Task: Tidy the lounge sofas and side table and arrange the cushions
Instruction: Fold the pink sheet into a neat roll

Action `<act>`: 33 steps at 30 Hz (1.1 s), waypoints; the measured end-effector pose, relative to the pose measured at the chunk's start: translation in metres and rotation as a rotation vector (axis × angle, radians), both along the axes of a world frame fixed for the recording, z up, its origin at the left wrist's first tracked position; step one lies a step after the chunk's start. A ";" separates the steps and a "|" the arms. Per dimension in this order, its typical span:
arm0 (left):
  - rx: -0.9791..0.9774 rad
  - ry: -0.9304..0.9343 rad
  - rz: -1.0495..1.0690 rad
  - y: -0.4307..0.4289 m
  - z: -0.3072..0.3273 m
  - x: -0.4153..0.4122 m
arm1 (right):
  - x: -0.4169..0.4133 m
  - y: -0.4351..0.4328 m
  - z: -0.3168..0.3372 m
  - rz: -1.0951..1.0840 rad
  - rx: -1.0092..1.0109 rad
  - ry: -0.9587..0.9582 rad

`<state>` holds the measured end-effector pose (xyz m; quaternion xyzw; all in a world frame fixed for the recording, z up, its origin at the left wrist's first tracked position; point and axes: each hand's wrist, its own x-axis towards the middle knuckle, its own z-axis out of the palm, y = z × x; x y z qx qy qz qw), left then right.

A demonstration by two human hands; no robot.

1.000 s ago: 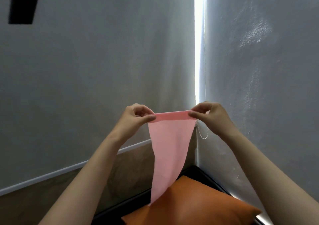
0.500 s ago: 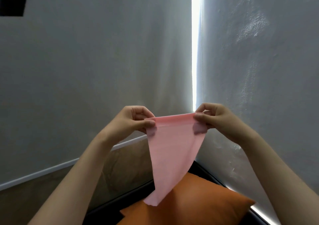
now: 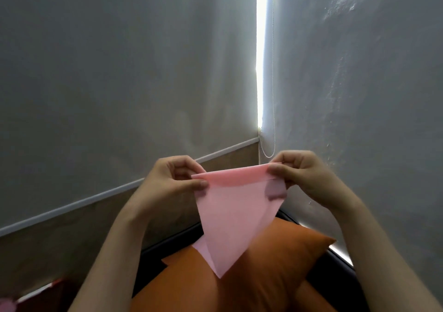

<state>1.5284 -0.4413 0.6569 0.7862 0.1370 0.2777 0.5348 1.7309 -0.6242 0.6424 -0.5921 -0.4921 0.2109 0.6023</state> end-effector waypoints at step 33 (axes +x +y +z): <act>-0.621 -0.280 -0.134 -0.031 -0.088 -0.019 | -0.035 -0.026 -0.074 0.085 0.230 0.592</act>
